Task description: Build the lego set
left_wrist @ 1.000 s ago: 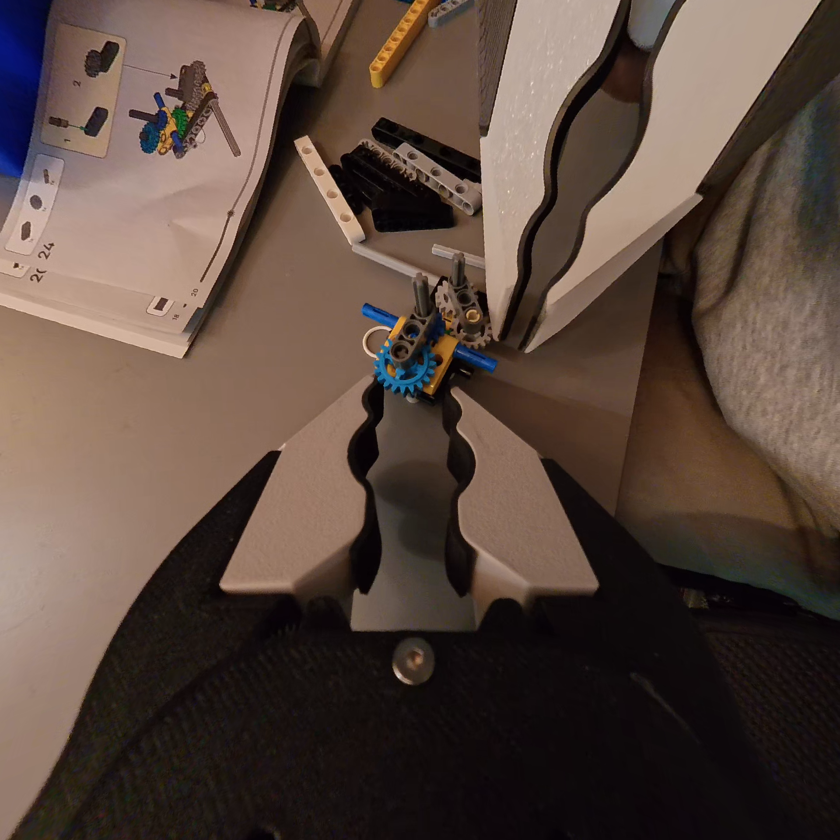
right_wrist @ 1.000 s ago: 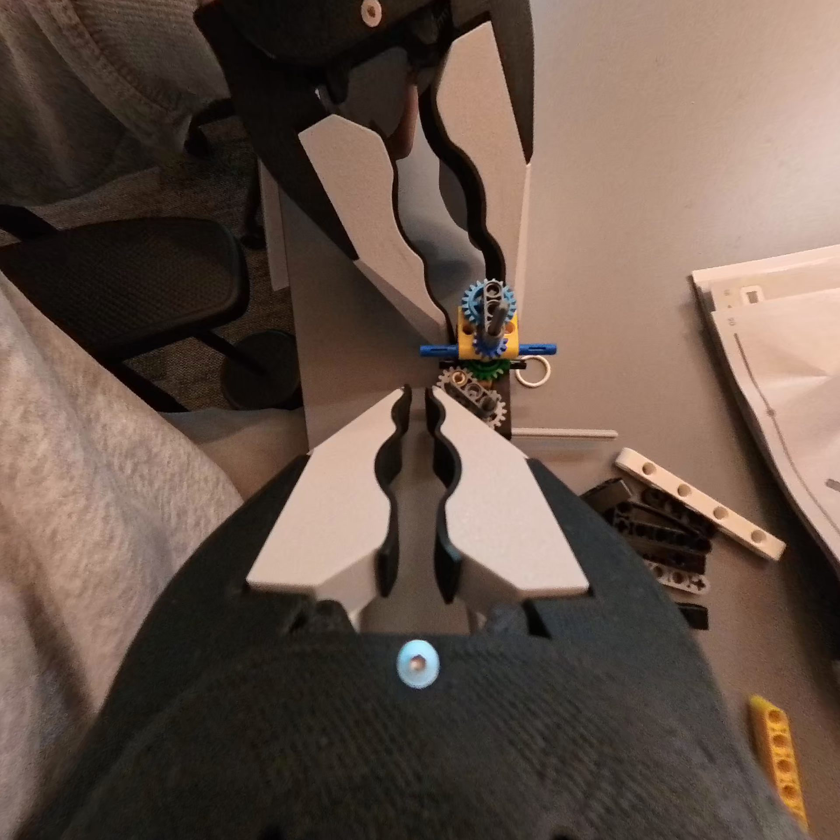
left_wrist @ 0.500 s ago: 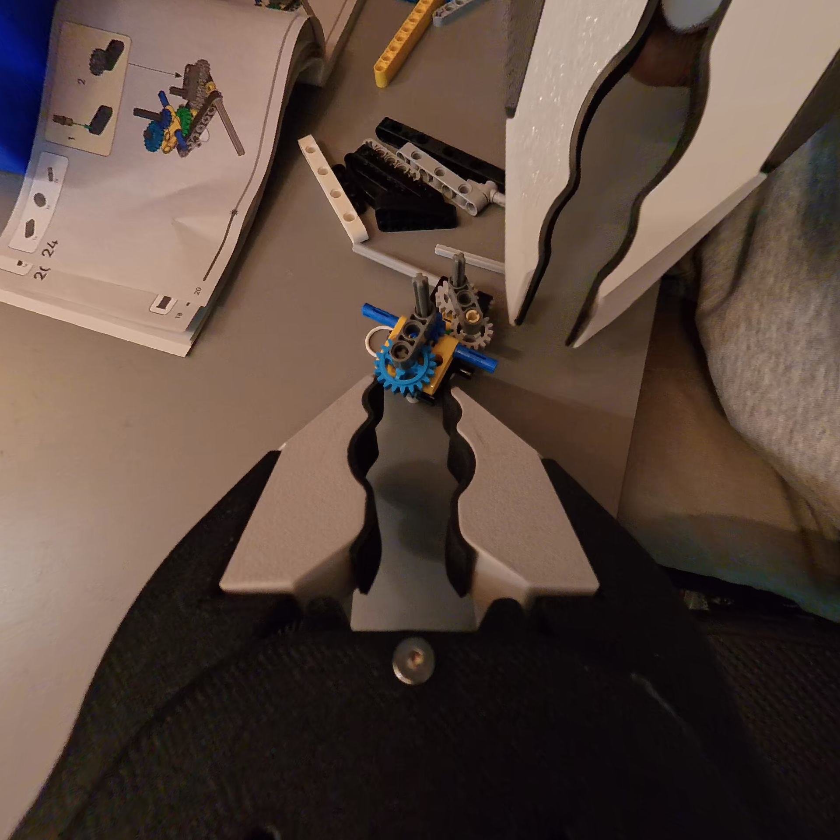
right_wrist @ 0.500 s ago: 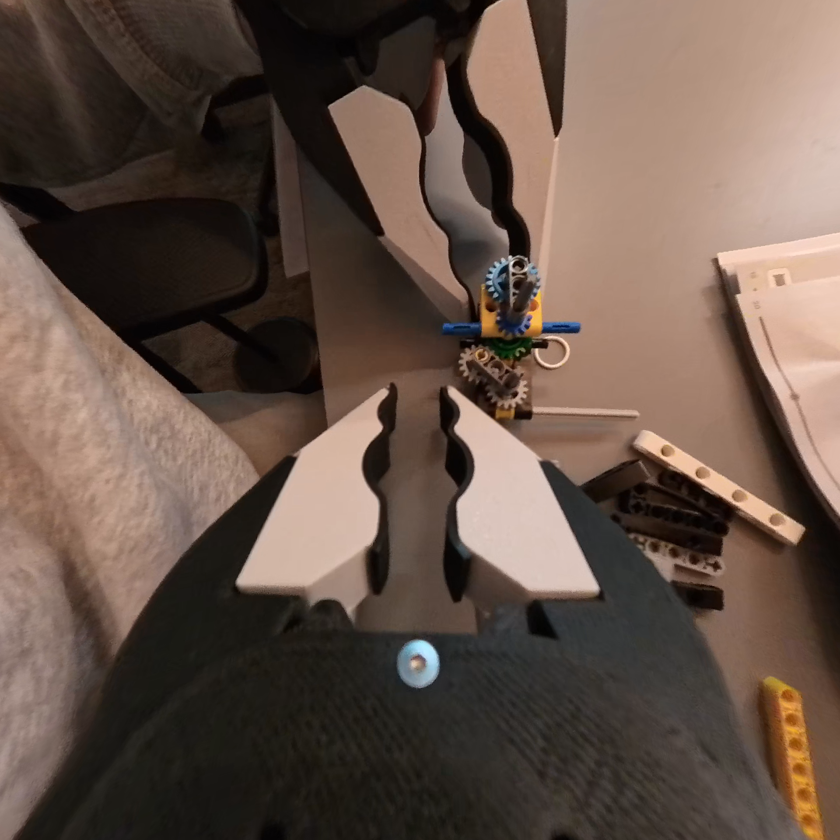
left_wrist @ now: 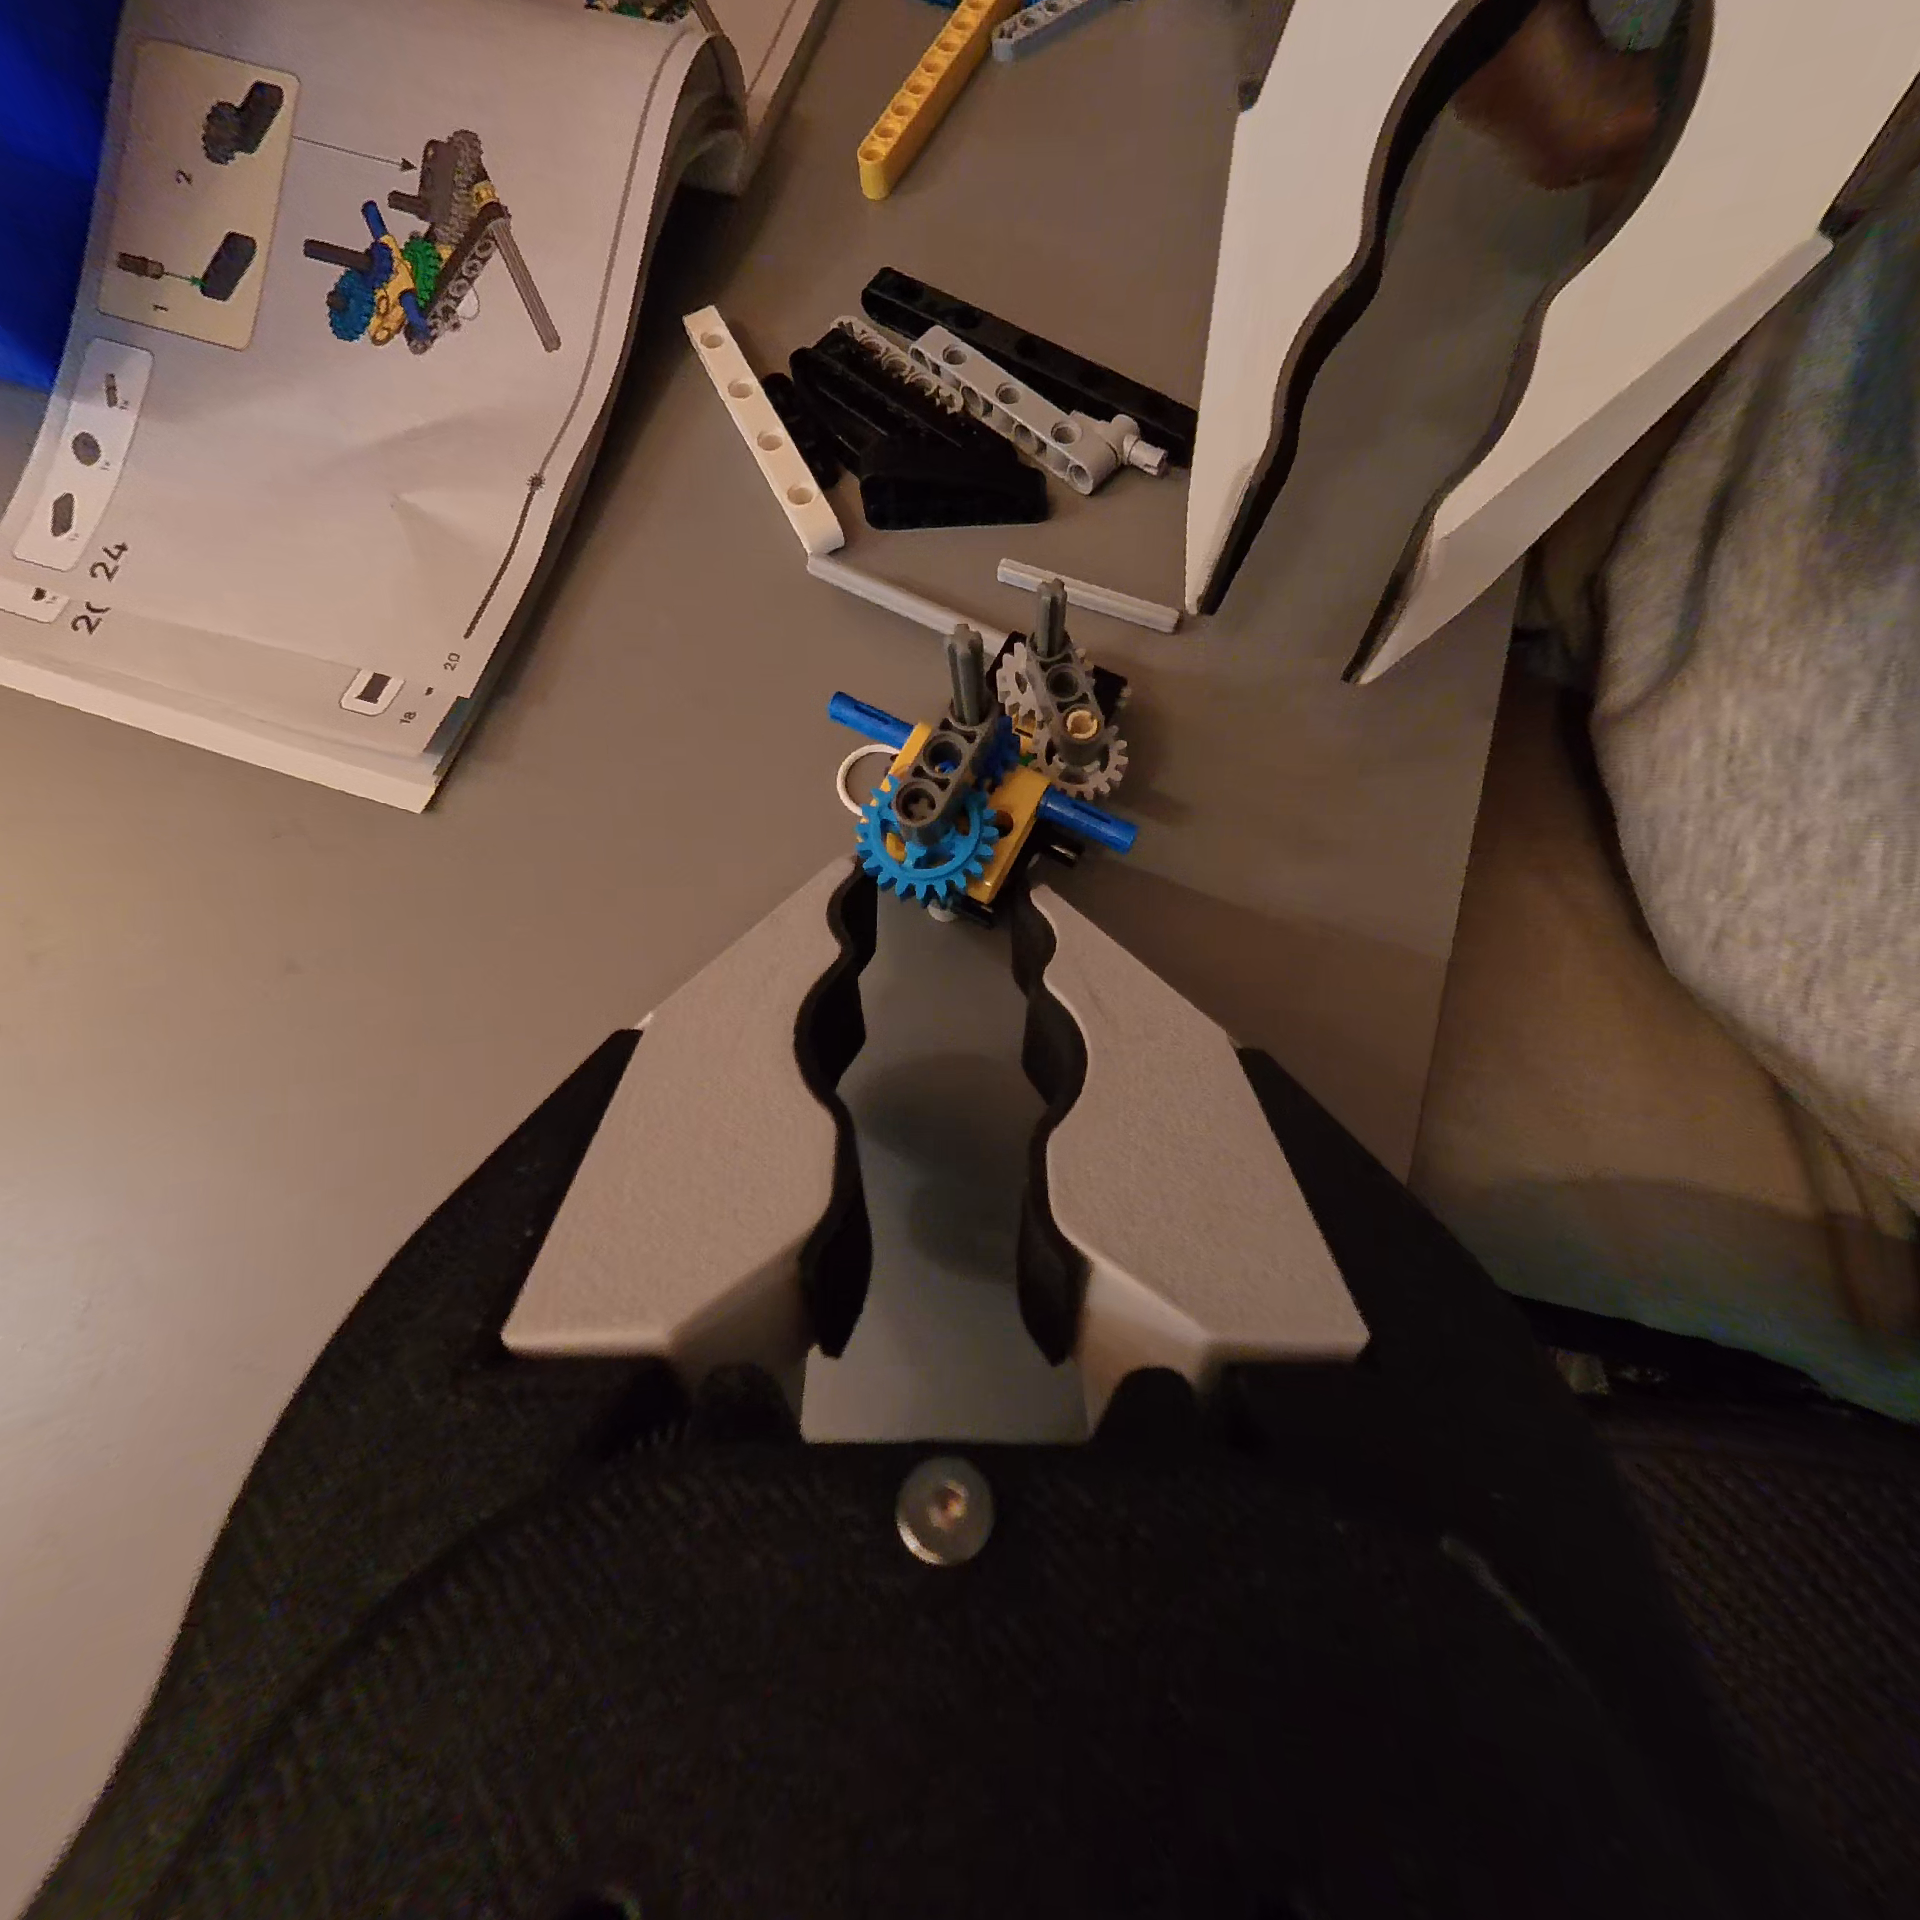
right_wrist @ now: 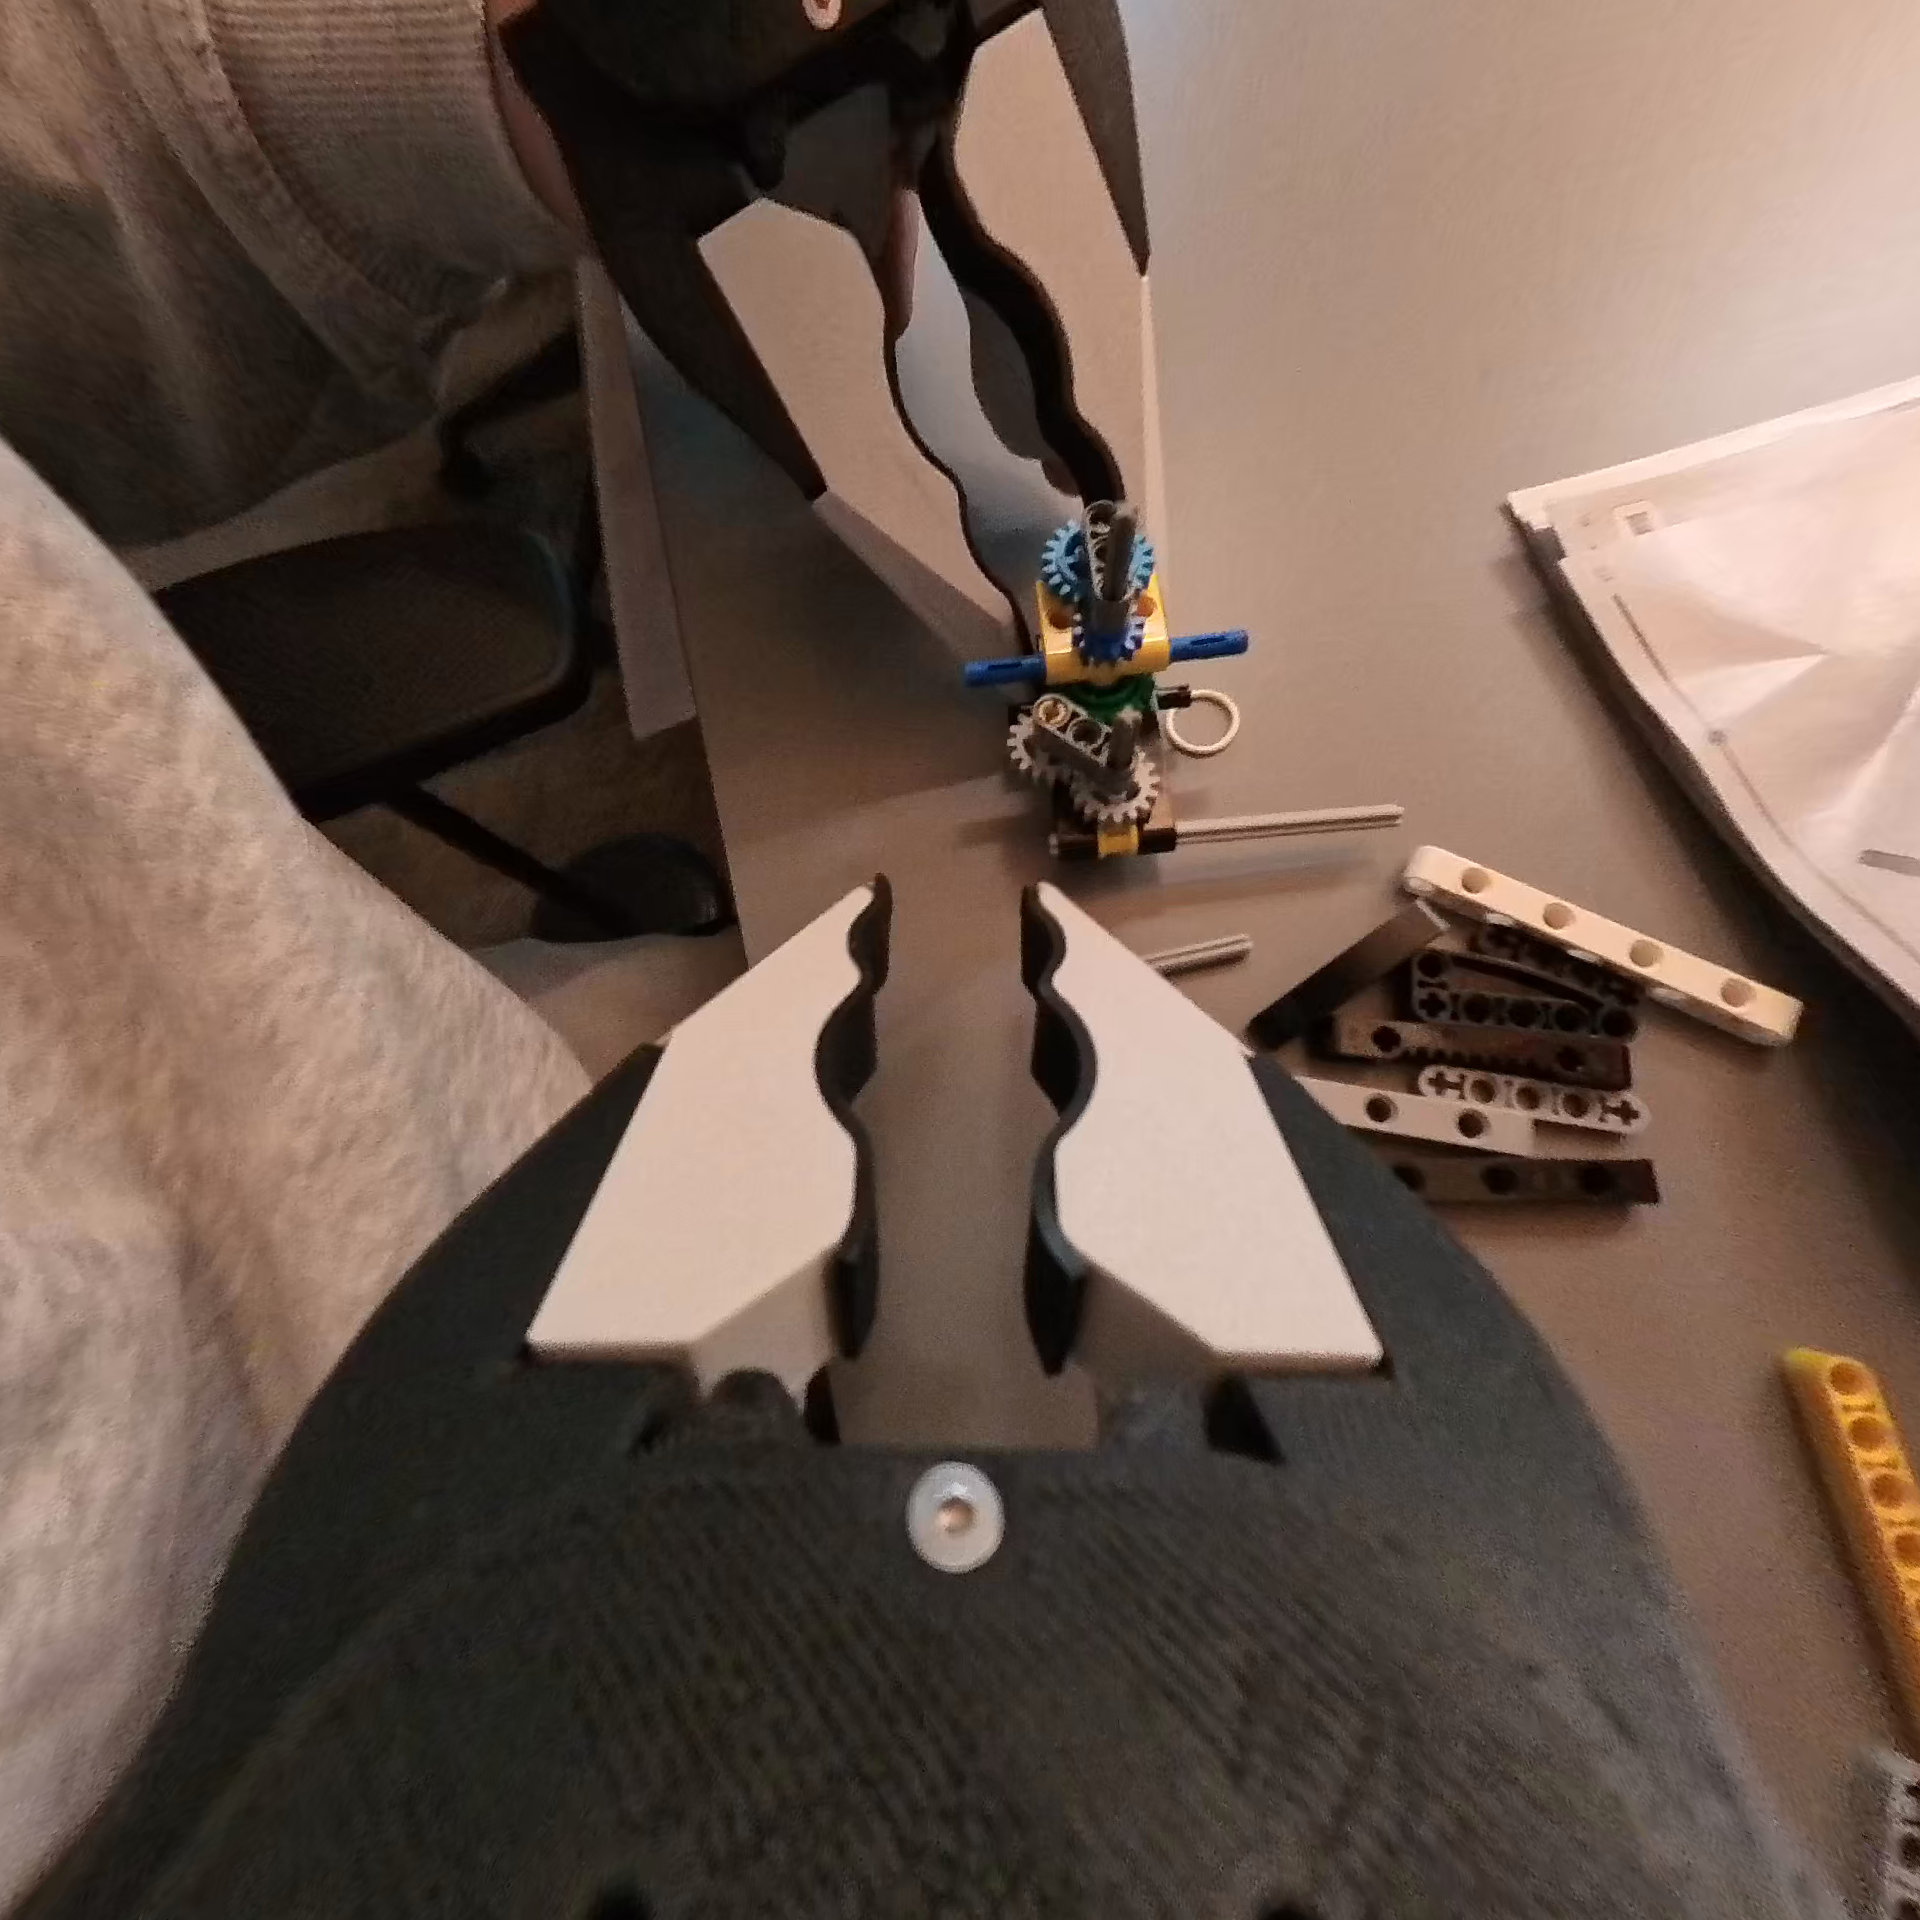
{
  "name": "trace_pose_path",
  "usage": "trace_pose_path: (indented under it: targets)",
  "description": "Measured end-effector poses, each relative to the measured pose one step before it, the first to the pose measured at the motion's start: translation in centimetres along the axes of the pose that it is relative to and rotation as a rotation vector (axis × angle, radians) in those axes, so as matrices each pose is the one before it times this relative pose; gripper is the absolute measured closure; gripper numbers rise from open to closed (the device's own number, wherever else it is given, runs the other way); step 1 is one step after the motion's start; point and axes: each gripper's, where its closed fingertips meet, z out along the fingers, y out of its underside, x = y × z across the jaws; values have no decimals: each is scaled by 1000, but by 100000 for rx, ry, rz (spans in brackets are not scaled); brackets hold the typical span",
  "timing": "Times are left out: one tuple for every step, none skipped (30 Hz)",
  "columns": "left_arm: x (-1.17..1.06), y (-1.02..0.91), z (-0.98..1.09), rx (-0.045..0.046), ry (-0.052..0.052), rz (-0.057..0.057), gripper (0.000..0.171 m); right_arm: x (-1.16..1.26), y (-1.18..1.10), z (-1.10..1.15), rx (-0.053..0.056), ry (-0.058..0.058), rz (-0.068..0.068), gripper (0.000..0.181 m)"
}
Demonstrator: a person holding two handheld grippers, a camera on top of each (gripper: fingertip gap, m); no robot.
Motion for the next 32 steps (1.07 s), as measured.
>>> trace_pose_path:
  targets:
    - [-1, 5, -5, 2, 9, -56, 148, 41, -123, -46, 1981, 844, -167, 157]
    - [-7, -4, 5, -5, -11, -35, 148, 40, -144, -31, 2058, 935, -352, 157]
    - [-3, 5, -5, 4, 2, -44, 148, 68, -173, -29, 2092, 943, -269, 157]
    - [-29, 2, -1, 0, -102, -195, 148, 52, -198, -40, 2093, 761, -106, 157]
    - [-35, -2, 1, 34, -82, -271, 148, 21, -219, -22, 2127, 575, -123, 157]
    - [-52, -1, -15, 45, -129, -311, 148, 14, -239, -3, 2156, 579, -258, 157]
    - [-77, -5, -10, 42, -305, -419, 148, 57, -225, 26, 2135, 806, -332, 157]
    - [-87, -13, -25, 151, -340, -439, 148, 129, -200, 56, 1995, 1334, -353, 156]
    - [-164, -56, -51, 518, -623, -296, 148, 190, -143, 85, 1806, 1780, -524, 155]
    - [-190, -81, -90, 779, -634, -237, 148, 147, -79, 96, 1551, 1498, -725, 154]
    - [-203, -72, -74, 675, -299, -520, 148, 93, 4, 110, 964, 1083, -716, 153]
    - [-200, -42, -61, 502, 54, -659, 148, 72, 45, 80, -74, 847, -677, 152]
    - [-228, -37, -39, 345, 164, -549, 148, 37, -31, 54, 22, 615, -944, 151]
    - [-265, -43, -21, 365, 89, -172, 148, 80, -134, 27, 706, 807, -964, 151]
    - [-299, -63, 3, 340, 117, 55, 148, 108, -137, 4, 749, 880, -519, 151]
    - [-274, -93, 23, 339, 304, 154, 148, 82, -66, 8, 384, 491, -60, 151]
    - [-222, -107, 68, 357, 756, 115, 148, 28, -1, 15, 49, 33, 242, 151]
    - [-174, -122, 95, 231, 1088, 169, 148, 25, 15, 19, -111, -228, 493, 151]
    - [-179, -119, 140, 30, 1024, 563, 148, 55, 29, 25, -173, -256, 724, 151]
    - [-171, -52, 185, -471, 1048, 1117, 148, 42, 36, 33, -294, -360, 874, 150]
    - [-171, 26, 206, -1045, 1015, 1452, 148, 61, 62, 55, -464, -402, 972, 149]
    - [-158, 88, 238, -1403, 1026, 1676, 148, 62, 62, 60, -516, -320, 995, 148]
    - [-81, 28, 209, -1039, 1504, 1811, 148, 66, 70, 57, -488, -328, 909, 147]
    - [-27, -184, 108, 455, 2031, 1641, 148, 42, 56, 56, -464, -282, 783, 146]
    - [-48, -162, 93, 374, 2203, 1446, 148, 57, 53, 51, -415, -215, 698, 145]
    - [-78, -36, 129, -307, 2106, 1405, 148, 45, 50, 46, -369, -240, 675, 145]
    - [-129, -14, 125, -390, 1782, 1425, 148, 31, 35, 43, -331, -325, 699, 145]
    - [-85, -104, 67, 232, 1846, 1299, 148, 31, 42, 33, -264, -433, 754, 145]
    - [-103, -168, 61, 600, 1437, 963, 148, 38, 10, 22, -134, -403, 836, 144]
    - [-108, -133, 53, 406, 1146, 951, 148, 78, -6, -6, 53, -207, 899, 144]
    - [-67, -113, 48, 386, 1031, 1006, 148, 64, -32, -21, 279, -230, 880, 144]
    - [-86, -110, 24, 455, 651, 941, 148, 64, -62, -50, 499, -198, 889, 143]
